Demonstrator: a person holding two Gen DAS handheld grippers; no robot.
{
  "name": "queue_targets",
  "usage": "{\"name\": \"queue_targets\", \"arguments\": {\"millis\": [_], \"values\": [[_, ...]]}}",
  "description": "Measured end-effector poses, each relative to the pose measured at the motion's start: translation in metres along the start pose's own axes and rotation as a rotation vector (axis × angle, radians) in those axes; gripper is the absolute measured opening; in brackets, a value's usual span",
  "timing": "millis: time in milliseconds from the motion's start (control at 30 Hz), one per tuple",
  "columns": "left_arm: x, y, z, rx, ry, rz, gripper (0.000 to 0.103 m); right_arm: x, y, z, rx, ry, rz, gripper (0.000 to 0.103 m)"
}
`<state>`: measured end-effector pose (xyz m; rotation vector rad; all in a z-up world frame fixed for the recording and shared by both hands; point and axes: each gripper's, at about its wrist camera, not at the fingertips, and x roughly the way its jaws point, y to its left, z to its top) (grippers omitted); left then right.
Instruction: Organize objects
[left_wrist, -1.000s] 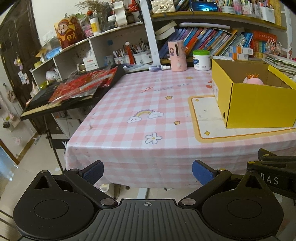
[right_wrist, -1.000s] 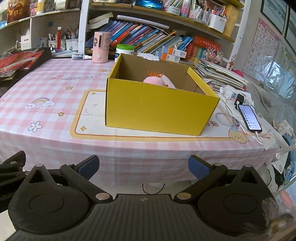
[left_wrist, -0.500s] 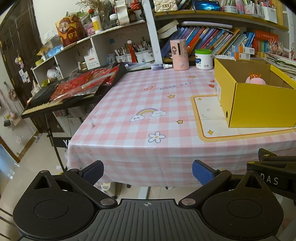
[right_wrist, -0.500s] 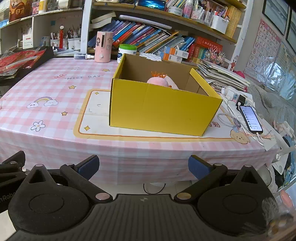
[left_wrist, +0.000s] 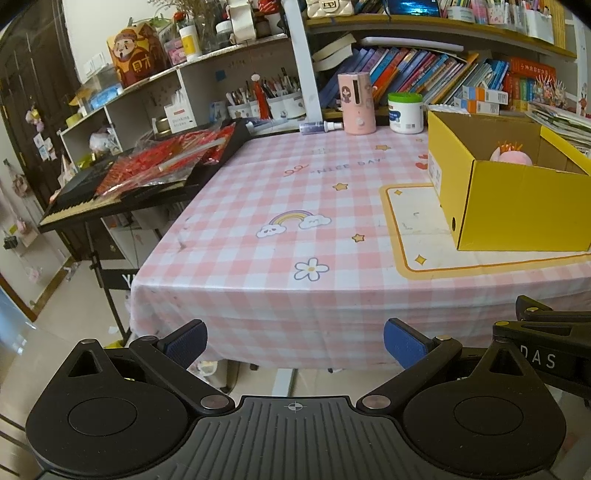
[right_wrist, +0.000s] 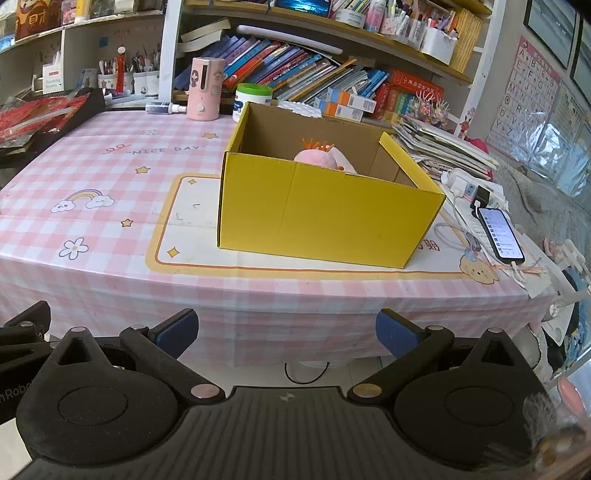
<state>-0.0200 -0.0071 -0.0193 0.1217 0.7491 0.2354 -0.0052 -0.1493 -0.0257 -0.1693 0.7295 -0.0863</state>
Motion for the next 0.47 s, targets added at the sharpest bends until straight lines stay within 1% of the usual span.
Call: {"name": "queue_targets", "arguments": {"millis": [467], "values": [[0.0022, 0.0033, 0.0011, -0.026, 0.019, -0.018, 0.102, 0.003, -0.0001, -0.0001, 0.002, 0.001, 0.009, 0.103]]}}
